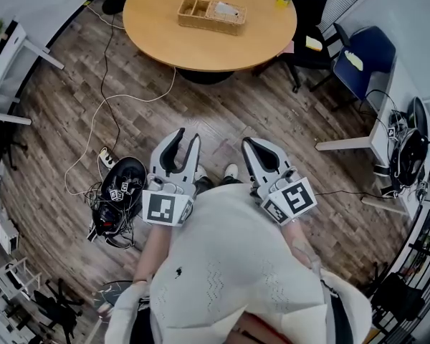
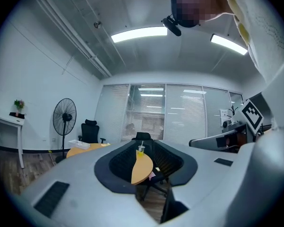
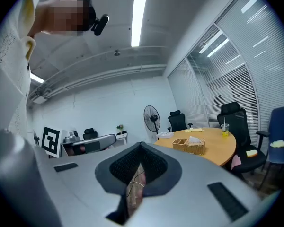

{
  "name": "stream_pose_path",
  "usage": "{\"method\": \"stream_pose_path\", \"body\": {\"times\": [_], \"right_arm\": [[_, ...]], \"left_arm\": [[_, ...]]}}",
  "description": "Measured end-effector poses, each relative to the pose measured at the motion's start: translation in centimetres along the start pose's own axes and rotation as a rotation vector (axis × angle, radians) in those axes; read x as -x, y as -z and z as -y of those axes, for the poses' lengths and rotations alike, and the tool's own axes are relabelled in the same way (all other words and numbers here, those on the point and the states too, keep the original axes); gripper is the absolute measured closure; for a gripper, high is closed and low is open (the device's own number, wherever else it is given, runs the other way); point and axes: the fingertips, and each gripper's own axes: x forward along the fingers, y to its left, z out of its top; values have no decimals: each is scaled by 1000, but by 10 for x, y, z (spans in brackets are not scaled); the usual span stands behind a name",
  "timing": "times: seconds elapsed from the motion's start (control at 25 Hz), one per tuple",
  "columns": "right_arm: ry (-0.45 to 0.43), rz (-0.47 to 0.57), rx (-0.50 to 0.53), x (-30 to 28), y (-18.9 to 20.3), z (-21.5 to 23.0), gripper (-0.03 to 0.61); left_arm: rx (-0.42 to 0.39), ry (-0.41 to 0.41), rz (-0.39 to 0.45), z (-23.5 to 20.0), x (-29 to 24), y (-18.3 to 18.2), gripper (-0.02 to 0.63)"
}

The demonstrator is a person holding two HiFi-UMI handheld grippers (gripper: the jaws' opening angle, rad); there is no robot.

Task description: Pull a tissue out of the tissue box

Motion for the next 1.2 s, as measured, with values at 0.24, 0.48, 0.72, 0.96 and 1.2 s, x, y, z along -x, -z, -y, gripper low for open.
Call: {"method": "stream_pose_path", "body": {"times": [0.24, 0.48, 0.72, 0.96, 1.2], "right_arm": [[-10, 7, -2, -12, 2, -13, 578], [-19, 36, -23, -23, 3, -24, 577], [20, 31, -5, -31, 8, -25, 578], [109, 30, 23, -32, 7, -9, 578], [171, 55, 56, -36, -2, 17, 578]], "left_arm": [[3, -7, 4, -16, 8, 1, 499], [0, -1, 11, -32, 13, 0, 499], [3, -7, 6, -43, 19, 4, 505], [-1, 7, -3, -49, 12, 7, 505], [-24, 30, 1, -45, -8, 7, 505]]}}
